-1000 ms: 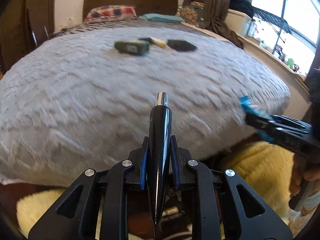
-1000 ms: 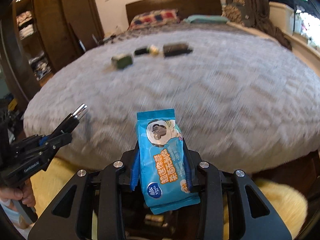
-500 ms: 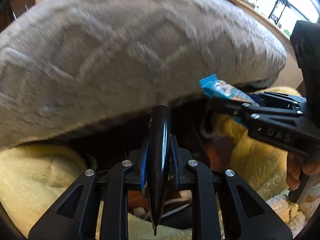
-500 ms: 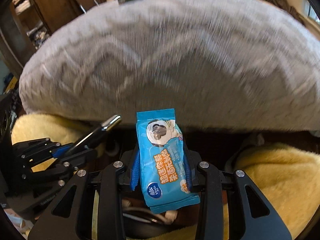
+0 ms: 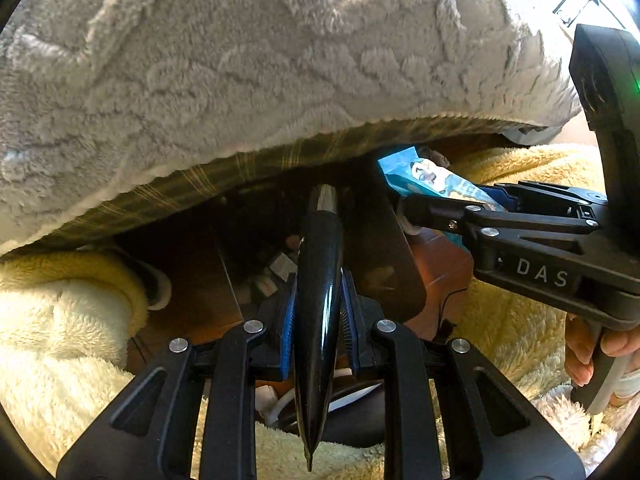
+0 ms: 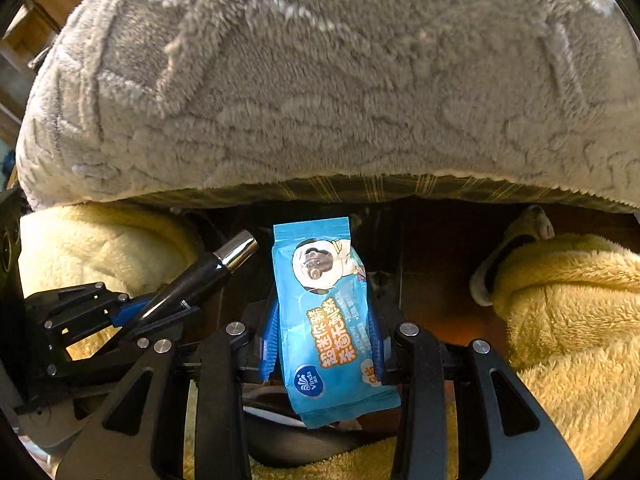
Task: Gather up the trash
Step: 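Lower both tools below the bed edge and open them over the bin, then grasp the green lotion bottle with the left tool while the right tool grasps the black box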
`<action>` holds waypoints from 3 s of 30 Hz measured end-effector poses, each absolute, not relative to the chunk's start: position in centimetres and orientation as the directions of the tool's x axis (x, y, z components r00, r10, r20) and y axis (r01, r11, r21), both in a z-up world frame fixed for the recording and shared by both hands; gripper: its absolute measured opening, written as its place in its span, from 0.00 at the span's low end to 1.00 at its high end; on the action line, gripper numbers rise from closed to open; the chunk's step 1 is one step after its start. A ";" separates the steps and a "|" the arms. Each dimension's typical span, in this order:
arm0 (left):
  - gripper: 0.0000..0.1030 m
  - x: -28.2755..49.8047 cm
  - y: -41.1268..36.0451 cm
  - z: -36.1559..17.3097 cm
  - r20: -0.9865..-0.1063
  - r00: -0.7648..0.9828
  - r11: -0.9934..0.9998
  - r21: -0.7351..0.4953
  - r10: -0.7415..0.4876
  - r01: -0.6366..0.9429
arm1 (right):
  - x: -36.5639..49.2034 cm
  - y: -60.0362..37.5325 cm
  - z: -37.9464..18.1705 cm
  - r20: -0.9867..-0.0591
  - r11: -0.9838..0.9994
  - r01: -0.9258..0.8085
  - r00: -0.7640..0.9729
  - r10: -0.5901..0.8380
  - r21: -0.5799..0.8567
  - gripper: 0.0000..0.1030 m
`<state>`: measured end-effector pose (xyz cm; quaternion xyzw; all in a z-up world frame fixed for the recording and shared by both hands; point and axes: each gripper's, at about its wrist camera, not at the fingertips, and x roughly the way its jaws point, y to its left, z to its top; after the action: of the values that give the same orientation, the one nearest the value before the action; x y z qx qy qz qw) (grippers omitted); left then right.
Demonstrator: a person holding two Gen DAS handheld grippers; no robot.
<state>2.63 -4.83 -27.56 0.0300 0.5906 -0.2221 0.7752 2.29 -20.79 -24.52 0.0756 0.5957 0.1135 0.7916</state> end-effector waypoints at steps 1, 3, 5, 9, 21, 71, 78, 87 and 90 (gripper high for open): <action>0.19 2.7 -5.1 -27.8 -0.930 0.199 0.899 -0.216 -0.308 0.381 | 2.3 -20.8 -24.6 -0.926 0.963 -0.089 0.264 0.269 0.254 0.38; 0.20 2.9 -5.1 -28.1 -0.932 0.195 0.899 -0.215 -0.306 0.381 | 2.7 -21.0 -24.3 -0.926 0.963 -0.086 0.265 0.269 0.255 0.39; 0.20 2.7 -5.1 -28.4 -0.934 0.191 0.899 -0.213 -0.302 0.382 | 2.8 -21.1 -24.5 -0.927 0.964 -0.080 0.266 0.265 0.253 0.40; 0.22 2.5 -5.1 -28.2 -0.933 0.201 0.902 -0.207 -0.298 0.380 | 3.4 -21.5 -24.2 -0.927 0.967 -0.069 0.273 0.256 0.247 0.44; 0.38 1.9 -4.0 -24.0 -0.908 0.294 0.914 -0.186 -0.300 0.361 | 3.2 -23.1 -19.6 -0.889 0.977 -0.057 0.407 0.209 0.204 0.65; 0.72 28.4 -2.8 -6.7 -0.719 0.680 0.988 -0.059 -0.142 0.144 | 34.8 -24.1 -9.5 -0.817 0.999 0.000 0.576 0.031 0.038 0.89; 0.77 32.0 -5.2 -7.5 -0.753 0.650 0.993 -0.041 -0.105 0.113 | 33.9 -25.0 -9.6 -0.809 0.999 -0.007 0.586 0.045 0.051 0.70; 0.77 34.7 -6.5 -10.9 -0.812 0.583 0.999 0.023 0.005 0.023 | 31.5 -27.0 -9.0 -0.780 0.996 -0.019 0.620 0.084 0.092 0.70; 0.77 34.9 -6.3 -12.0 -0.818 0.575 1.000 0.015 -0.003 0.026 | 30.4 -27.5 -8.9 -0.775 0.994 -0.025 0.625 0.097 0.105 0.70</action>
<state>34.94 -6.25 -11.98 0.0126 0.4611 -0.0083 0.8872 30.42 -27.46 -8.88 0.0419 0.4319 0.0339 0.9003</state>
